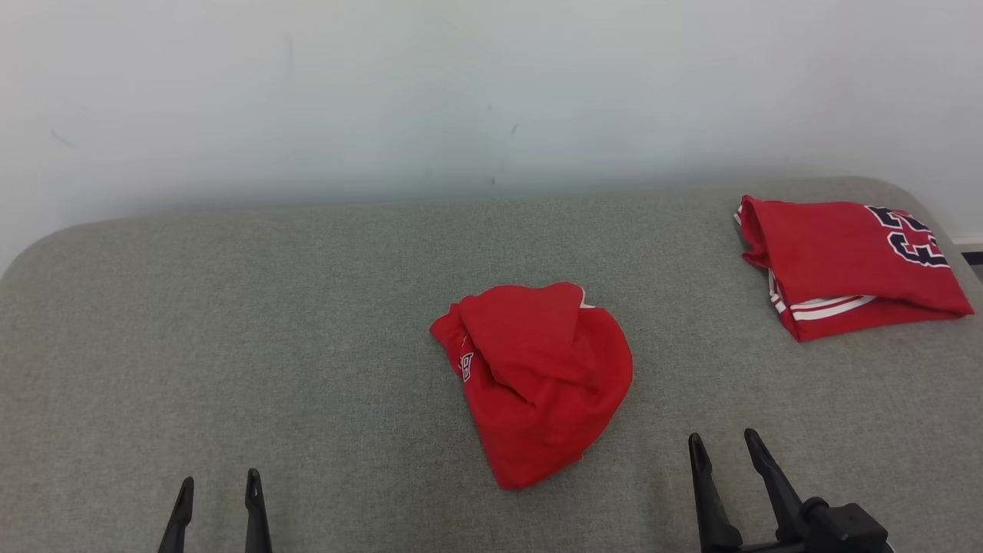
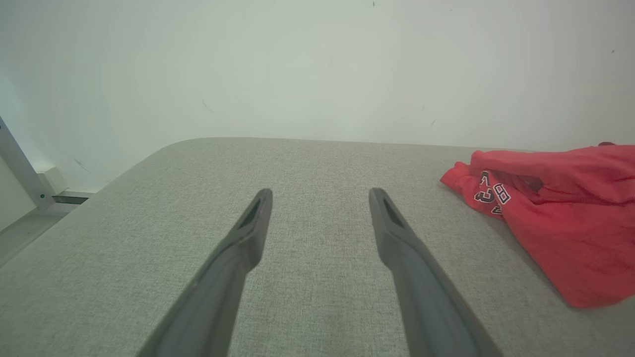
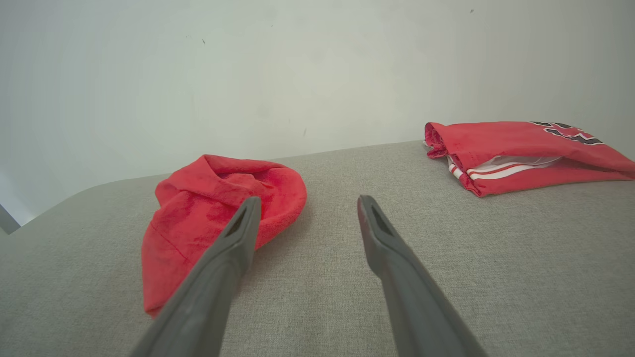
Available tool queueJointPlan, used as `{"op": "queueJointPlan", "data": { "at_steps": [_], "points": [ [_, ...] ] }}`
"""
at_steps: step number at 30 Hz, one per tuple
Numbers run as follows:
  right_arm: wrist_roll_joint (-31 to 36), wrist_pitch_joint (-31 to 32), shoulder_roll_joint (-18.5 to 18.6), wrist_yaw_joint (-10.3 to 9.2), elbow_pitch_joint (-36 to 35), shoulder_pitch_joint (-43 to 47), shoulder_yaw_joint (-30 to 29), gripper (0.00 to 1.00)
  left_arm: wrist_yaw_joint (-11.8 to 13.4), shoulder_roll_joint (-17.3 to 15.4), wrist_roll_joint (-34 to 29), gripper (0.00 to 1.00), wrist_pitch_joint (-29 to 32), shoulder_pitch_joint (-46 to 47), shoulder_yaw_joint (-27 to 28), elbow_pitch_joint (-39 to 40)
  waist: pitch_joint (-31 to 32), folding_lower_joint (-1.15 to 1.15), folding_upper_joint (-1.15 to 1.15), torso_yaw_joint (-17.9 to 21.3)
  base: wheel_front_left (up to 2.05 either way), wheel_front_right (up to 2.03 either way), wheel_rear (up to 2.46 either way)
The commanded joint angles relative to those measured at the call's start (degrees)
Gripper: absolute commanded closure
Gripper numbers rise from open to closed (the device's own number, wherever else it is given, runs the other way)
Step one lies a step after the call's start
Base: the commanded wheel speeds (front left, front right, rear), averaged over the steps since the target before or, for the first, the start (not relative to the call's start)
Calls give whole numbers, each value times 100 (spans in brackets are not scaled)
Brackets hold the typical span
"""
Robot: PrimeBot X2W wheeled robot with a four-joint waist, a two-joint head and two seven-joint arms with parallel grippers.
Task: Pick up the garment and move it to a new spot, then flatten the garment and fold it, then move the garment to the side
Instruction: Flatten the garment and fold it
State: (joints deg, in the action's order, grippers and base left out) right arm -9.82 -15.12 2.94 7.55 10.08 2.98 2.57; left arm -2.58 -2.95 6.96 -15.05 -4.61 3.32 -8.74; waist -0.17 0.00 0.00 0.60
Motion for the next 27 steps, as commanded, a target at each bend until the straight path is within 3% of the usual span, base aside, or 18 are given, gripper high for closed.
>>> {"op": "queueJointPlan", "data": {
  "at_steps": [1,27],
  "points": [
    [20,-1,-13,-15,0,16,-1,0,-16,11,-20,0,-17,31,-6,-3,-4,0,0,-4,0,0,0],
    [42,-1,-13,-15,-11,59,-17,0,-2,12,-45,0,-17,26,-63,2,-36,0,0,-79,0,0,0]
  ]
}}
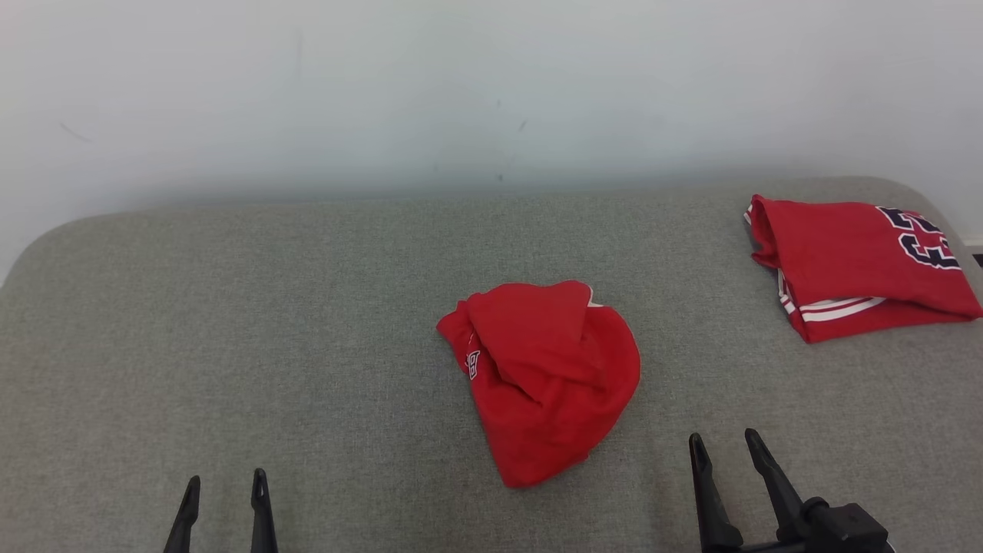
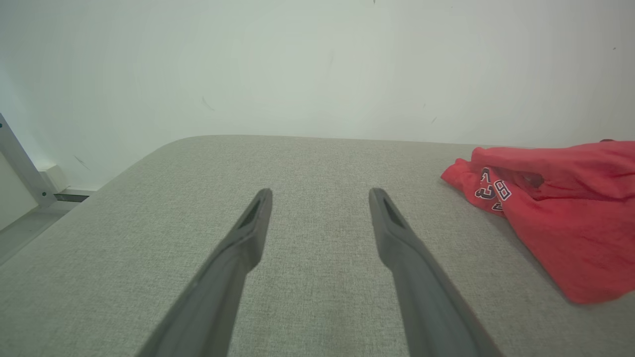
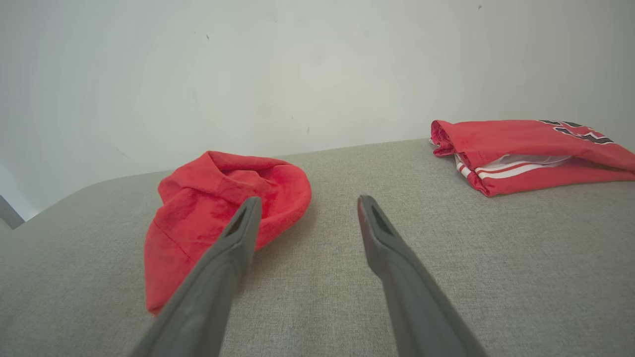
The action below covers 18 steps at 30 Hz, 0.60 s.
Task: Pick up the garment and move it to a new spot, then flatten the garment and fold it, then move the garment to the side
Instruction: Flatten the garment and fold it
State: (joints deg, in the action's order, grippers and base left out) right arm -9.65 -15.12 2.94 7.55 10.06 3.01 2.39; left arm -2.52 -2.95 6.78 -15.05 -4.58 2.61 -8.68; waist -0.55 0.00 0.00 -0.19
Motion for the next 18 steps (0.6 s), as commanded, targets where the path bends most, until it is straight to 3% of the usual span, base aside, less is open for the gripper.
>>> {"op": "queueJointPlan", "data": {
  "at_steps": [1,12,18],
  "points": [
    [23,-1,-13,-15,-4,58,4,0,-6,12,-31,0,-17,20,8,-7,5,0,0,-3,0,0,0],
    [-25,-1,-13,-15,14,45,37,0,58,12,7,0,-17,-11,-90,45,22,0,0,3,0,0,0],
    [-41,-1,-13,-15,33,-37,70,0,-157,13,-29,0,-17,377,-306,-180,-41,0,0,46,0,0,0]
  ]
}}
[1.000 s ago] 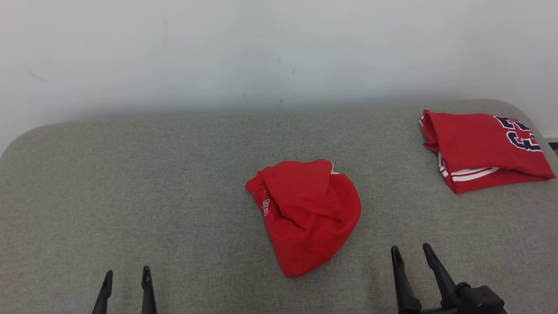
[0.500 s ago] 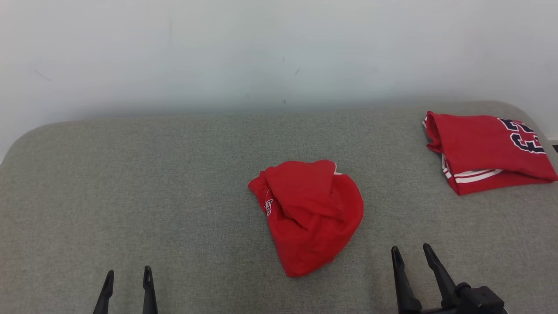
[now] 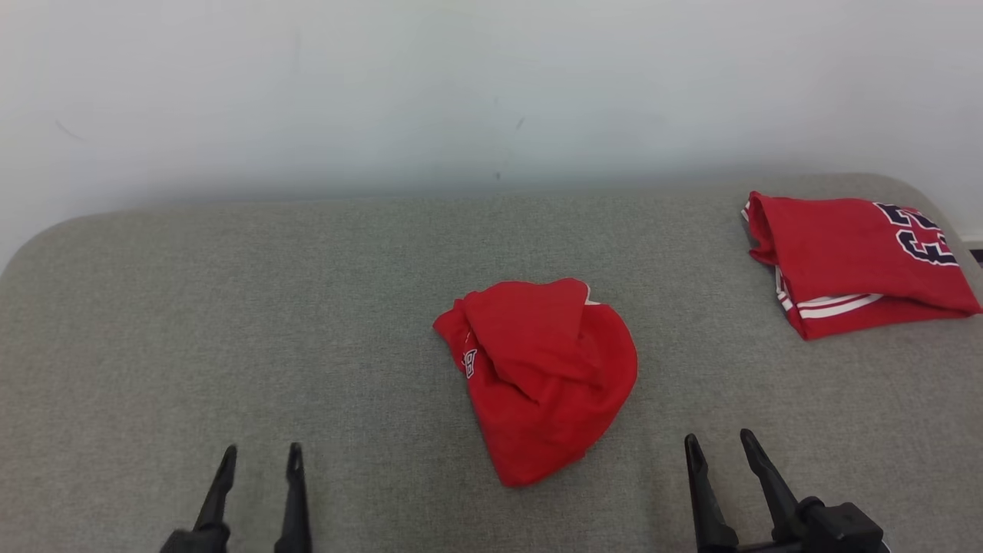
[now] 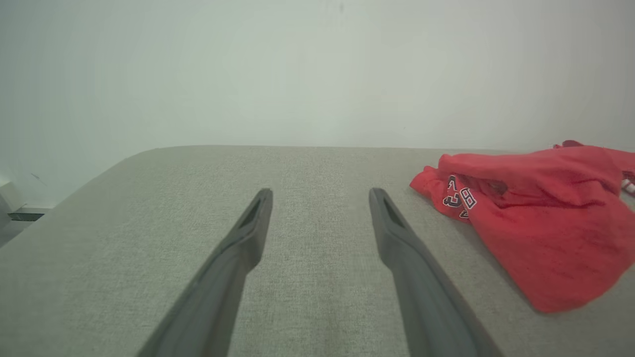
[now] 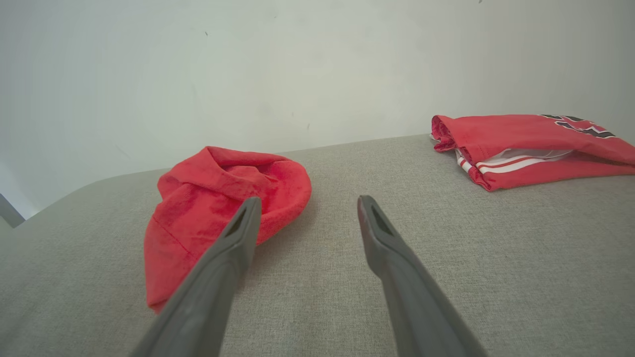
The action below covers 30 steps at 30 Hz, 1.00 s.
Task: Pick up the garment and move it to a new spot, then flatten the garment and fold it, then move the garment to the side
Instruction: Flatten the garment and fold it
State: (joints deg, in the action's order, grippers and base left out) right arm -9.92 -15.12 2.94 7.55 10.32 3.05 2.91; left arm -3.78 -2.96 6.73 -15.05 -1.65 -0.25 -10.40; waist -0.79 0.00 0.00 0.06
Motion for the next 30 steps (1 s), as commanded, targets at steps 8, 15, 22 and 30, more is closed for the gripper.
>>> {"op": "queueJointPlan", "data": {
  "at_steps": [8,15,22,30],
  "points": [
    [-95,-1,-13,-15,32,-180,98,0,-246,12,-21,0,-17,1029,-624,-393,-131,0,0,338,0,0,0],
    [-171,-1,-12,-15,37,-302,132,0,-321,9,159,0,-17,1730,-1431,-800,-321,0,0,728,0,0,0],
    [-277,0,-13,-15,31,-437,127,0,-329,5,266,0,-17,2410,-2265,-1517,-587,0,0,1186,0,0,0],
    [-374,0,-14,-15,28,-538,168,0,-243,-3,77,0,-17,3015,-2484,-2592,-784,0,0,1596,0,0,0]
  ]
}}
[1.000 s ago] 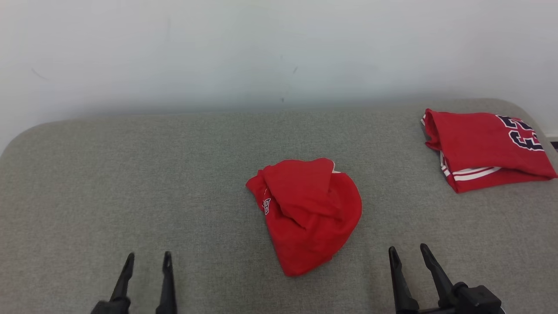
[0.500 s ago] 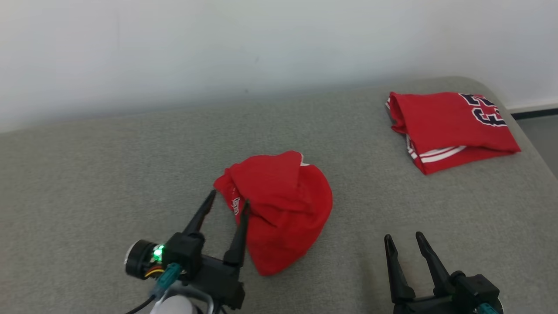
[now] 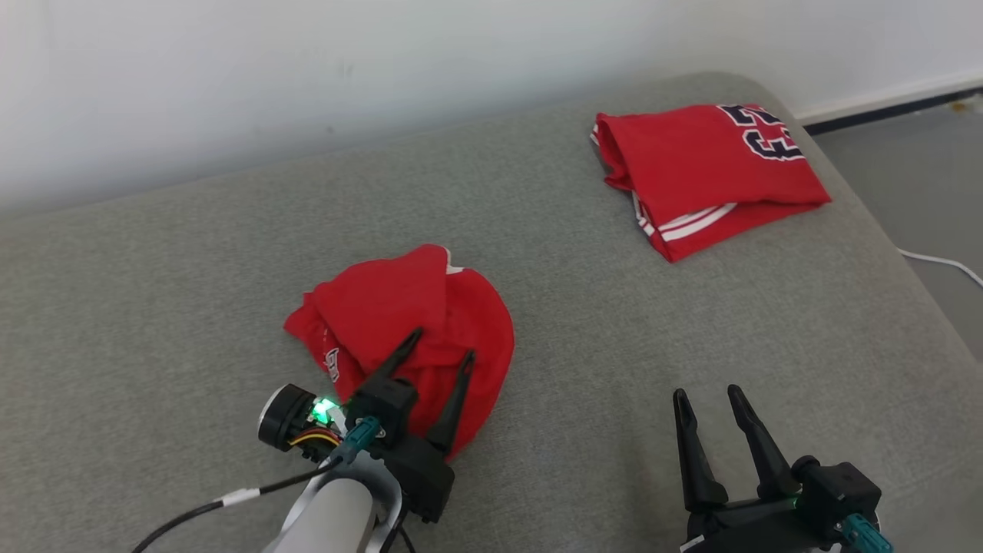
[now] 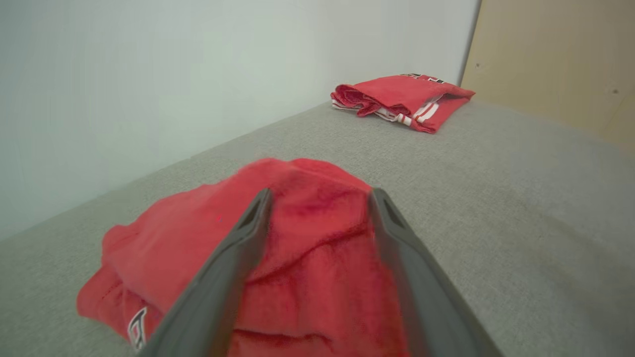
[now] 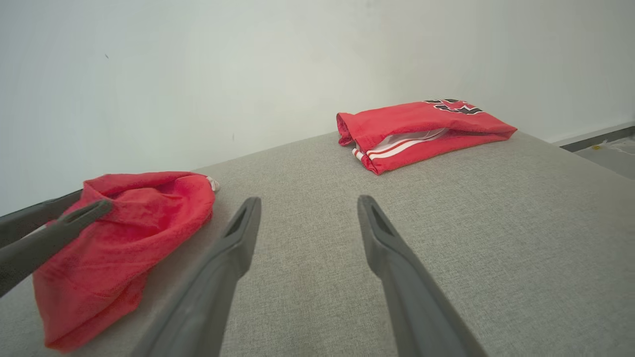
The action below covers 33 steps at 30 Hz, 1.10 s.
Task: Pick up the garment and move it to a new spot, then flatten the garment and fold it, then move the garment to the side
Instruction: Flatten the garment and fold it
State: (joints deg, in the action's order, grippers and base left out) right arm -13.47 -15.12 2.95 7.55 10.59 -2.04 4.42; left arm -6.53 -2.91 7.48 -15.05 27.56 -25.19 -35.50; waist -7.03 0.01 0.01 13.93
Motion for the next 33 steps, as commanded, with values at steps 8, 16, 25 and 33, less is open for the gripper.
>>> {"op": "queueJointPlan", "data": {
  "at_steps": [8,16,25,33],
  "points": [
    [-15,0,-15,-15,5,18,-64,0,117,-3,130,100,-17,371,-7,-583,-137,-1,-1,181,0,0,0],
    [83,0,-14,-15,19,55,-113,0,243,1,838,100,-18,466,-302,775,55,-1,-1,-206,0,0,0],
    [135,0,-14,-15,13,160,-154,0,633,-44,945,100,-17,-135,185,1652,152,-1,-1,-705,0,0,0],
    [153,0,-12,-15,42,122,-94,0,717,-292,1102,100,-18,-1269,1209,1629,169,-1,-1,-884,0,0,0]
  ]
}}
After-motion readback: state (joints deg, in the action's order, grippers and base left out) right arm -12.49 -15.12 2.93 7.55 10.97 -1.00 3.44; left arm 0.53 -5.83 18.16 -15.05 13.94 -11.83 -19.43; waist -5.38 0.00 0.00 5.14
